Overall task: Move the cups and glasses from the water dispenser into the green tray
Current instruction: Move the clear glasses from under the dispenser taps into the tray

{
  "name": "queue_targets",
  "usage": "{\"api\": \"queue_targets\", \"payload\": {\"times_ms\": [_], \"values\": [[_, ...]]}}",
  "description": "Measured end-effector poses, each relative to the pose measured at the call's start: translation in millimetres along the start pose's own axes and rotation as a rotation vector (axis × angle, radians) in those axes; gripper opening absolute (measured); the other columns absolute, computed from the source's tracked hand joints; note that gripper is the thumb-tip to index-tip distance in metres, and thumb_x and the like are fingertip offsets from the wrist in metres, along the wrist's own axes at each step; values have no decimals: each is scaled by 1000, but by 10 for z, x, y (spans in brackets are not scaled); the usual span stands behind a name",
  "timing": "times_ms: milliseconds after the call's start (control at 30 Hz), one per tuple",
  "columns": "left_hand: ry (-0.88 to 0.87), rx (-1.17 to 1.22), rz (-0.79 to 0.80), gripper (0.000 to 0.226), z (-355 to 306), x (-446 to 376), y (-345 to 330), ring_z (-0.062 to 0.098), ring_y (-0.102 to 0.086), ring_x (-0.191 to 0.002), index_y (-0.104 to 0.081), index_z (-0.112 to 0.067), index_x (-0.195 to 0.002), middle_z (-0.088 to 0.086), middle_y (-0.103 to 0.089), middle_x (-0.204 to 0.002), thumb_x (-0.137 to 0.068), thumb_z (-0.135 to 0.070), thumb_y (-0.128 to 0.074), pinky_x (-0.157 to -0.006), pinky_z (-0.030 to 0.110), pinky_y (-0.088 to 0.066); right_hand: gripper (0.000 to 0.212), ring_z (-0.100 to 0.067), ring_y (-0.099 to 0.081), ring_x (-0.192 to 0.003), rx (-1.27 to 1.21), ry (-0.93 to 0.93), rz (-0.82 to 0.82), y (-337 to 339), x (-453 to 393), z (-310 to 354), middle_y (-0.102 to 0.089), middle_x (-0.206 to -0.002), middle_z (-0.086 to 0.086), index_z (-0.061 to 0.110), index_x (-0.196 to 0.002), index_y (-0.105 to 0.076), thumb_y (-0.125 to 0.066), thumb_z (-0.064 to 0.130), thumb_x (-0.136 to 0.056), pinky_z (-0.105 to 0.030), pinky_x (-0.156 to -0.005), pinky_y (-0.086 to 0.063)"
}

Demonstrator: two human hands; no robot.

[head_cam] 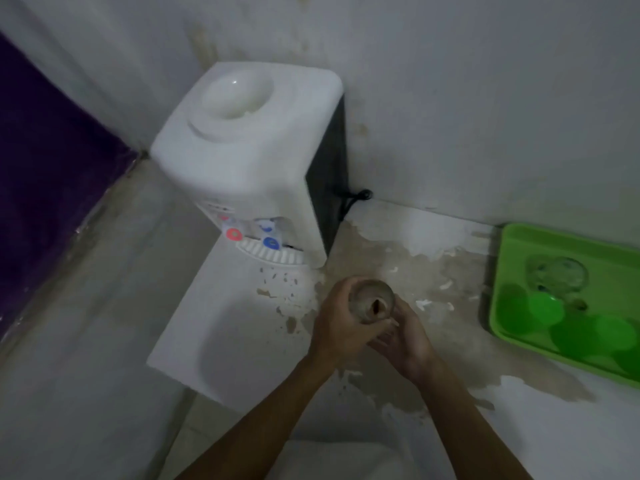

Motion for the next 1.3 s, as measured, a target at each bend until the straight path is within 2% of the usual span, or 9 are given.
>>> {"api": "queue_targets", "payload": {"times_ms": [333, 500, 600, 667, 767, 900, 1033, 1167, 1300], "values": [[-170, -11, 140, 71, -853, 197, -1129, -2, -58, -111, -43, -61, -116, -17, -59, -121, -63, -42, -88, -88, 29, -57, 46, -25, -73, -88, -309, 57, 60, 1031, 535, 518, -76, -108, -12, 14, -116, -72, -52, 49, -95, -37, -74, -54], [-203, 74, 227, 64, -1269, 219, -1601, -1, -60, -111, -54, -44, -121, -16, -64, -121, -67, -35, -87, -88, 25, -54, 50, -30, -66, -101, -386, 129, 6, 1569, 734, 854, -73, -113, -14, 11, -113, -74, -58, 52, -90, -39, -84, -48], [-214, 150, 276, 49, -1517, 172, -1827, 2, -64, -105, -61, -36, -119, -13, -67, -117, -75, -40, -81, -84, 24, -55, 47, -17, -66, -73, -418, 179, 4, 1843, 867, 1109, -75, -89, -7, 14, -106, -72, -55, 54, -90, -27, -63, -51], [-219, 188, 281, 40, -1653, 128, -1959, 4, -66, -99, -64, -29, -118, -11, -68, -115, -82, -39, -76, -81, 24, -56, 48, -16, -66, -66, -458, 205, -10, 2065, 957, 1268, -73, -88, -9, 12, -114, -68, -56, 53, -91, -26, -55, -54], [-212, 217, 277, 26, -1769, 49, -2127, 3, -66, -95, -64, -27, -115, -10, -68, -112, -90, -31, -70, -76, 16, -53, 59, -27, -67, -86, -488, 245, -34, 2319, 1066, 1486, -66, -114, -20, 8, -133, -59, -62, 48, -90, -32, -64, -62], [-194, 192, 285, 15, -1785, -78, -2356, 1, -66, -91, -65, -30, -107, -12, -70, -105, -92, -27, -67, -76, 13, -51, 38, -36, -63, -110, -478, 339, -74, 2591, 1161, 1783, -65, -124, -22, 8, -120, -63, -58, 35, -94, -39, -75, -64], [-176, 159, 305, 11, -1784, -212, -2536, -4, -64, -88, -68, -25, -103, -13, -69, -99, -94, -18, -68, -75, 11, -50, 35, -33, -66, -102, -359, 483, -216, 2893, 1196, 2129, -66, -112, -19, 4, -120, -61, -55, 27, -93, -46, -75, -63], [-162, 137, 306, 17, -1781, -385, -2654, -8, -62, -87, -66, -30, -98, -14, -68, -98, -94, -13, -67, -75, 9, -49, 34, -24, -64, -91, -161, 573, -431, 3123, 1230, 2450, -59, -113, -8, 14, -121, -52, -63, 21, -90, -37, -64, -56], [-163, 83, 315, 14, -1746, -556, -2795, -8, -62, -91, -68, -22, -105, -15, -67, -99, -94, -13, -66, -77, 10, -50, 48, -25, -61, -109, 41, 647, -631, 3335, 1160, 2688, -56, -125, -4, 24, -118, -54, -80, 19, -78, -43, -76, -59]]}}
Point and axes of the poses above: each hand's wrist, its own x-axis away from the middle knuckle, its own y-axis out of the back of the hand, z = x × y, the point moved 8 cm from there along -x, towards the middle knuckle
